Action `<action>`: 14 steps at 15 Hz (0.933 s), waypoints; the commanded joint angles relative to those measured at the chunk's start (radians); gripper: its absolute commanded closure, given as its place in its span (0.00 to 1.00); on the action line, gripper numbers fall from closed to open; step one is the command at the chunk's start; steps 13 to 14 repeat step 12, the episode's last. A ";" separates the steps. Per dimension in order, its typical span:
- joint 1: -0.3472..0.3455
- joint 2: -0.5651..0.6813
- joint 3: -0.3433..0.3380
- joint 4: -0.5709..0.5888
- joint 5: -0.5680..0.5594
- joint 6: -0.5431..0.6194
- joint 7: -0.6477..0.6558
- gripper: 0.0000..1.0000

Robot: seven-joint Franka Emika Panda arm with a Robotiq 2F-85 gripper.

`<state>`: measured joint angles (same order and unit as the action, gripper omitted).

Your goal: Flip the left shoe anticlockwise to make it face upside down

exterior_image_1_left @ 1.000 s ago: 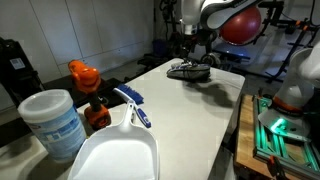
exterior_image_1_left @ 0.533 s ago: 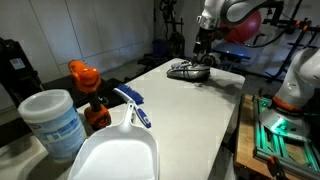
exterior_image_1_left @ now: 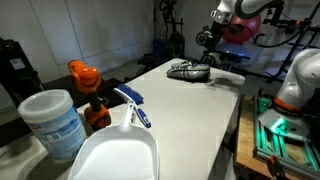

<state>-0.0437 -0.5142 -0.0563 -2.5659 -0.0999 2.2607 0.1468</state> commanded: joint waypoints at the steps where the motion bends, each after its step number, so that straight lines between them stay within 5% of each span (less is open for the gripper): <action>1: -0.052 -0.108 0.025 -0.053 -0.018 -0.006 0.013 0.00; 14: -0.077 -0.146 0.021 -0.037 0.009 -0.008 0.019 0.00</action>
